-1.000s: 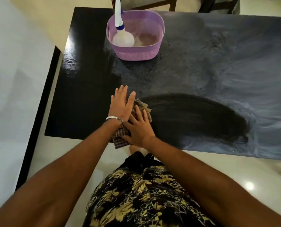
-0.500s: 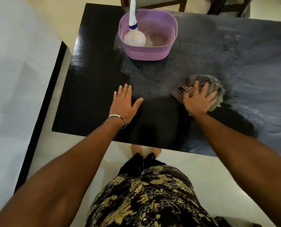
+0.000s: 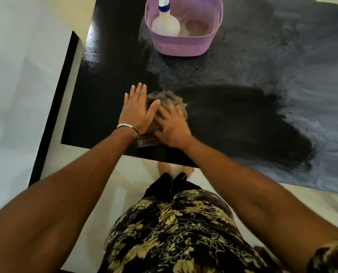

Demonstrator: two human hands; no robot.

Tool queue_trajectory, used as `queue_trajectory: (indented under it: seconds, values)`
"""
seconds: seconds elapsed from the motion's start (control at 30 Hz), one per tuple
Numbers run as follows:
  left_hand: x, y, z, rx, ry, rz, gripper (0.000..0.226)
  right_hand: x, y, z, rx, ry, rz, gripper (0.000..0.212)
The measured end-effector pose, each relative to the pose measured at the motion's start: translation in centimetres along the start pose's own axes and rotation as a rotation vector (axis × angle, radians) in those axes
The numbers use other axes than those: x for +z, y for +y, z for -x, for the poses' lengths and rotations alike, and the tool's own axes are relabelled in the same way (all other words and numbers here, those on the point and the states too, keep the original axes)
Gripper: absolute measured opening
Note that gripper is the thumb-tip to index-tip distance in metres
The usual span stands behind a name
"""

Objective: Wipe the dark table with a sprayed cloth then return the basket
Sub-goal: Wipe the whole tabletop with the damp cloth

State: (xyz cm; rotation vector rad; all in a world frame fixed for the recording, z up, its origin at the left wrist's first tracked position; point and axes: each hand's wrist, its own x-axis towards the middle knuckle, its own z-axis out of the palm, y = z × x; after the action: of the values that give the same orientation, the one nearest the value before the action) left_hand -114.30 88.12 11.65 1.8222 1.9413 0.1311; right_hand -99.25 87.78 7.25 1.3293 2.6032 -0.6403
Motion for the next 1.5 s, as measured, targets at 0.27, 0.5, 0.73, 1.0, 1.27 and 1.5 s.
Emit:
queue_trajectory:
  seconds: [0.27,0.5,0.73,1.0,1.27,1.5]
  values:
    - [0.6,-1.0,0.5,-0.017,-0.013,-0.053,0.076,-5.0,23.2,6.0,0.982,0.128,-0.227,0.068]
    - [0.0,-2.1,1.4,-0.039,0.014,-0.065,0.076,-4.2,13.3,-1.1,0.884,0.158,-0.206,0.076]
    - [0.1,-2.8,1.0,-0.027,0.028,-0.048,0.077,-0.3,-3.5,-5.2,0.123,-0.099,0.015,0.089]
    - [1.3,-0.8,-0.2,-0.009,-0.034,-0.058,0.084,1.2,8.8,5.3,0.362,0.145,-0.013,0.077]
    - [2.5,1.5,-0.6,0.087,-0.099,-0.122,0.087,0.4,18.5,15.4,1.204,0.271,-0.272,0.077]
    - [2.8,2.7,-0.8,0.194,-0.111,-0.129,0.090,5.6,-0.1,11.4,0.681,0.172,-0.151,0.075]
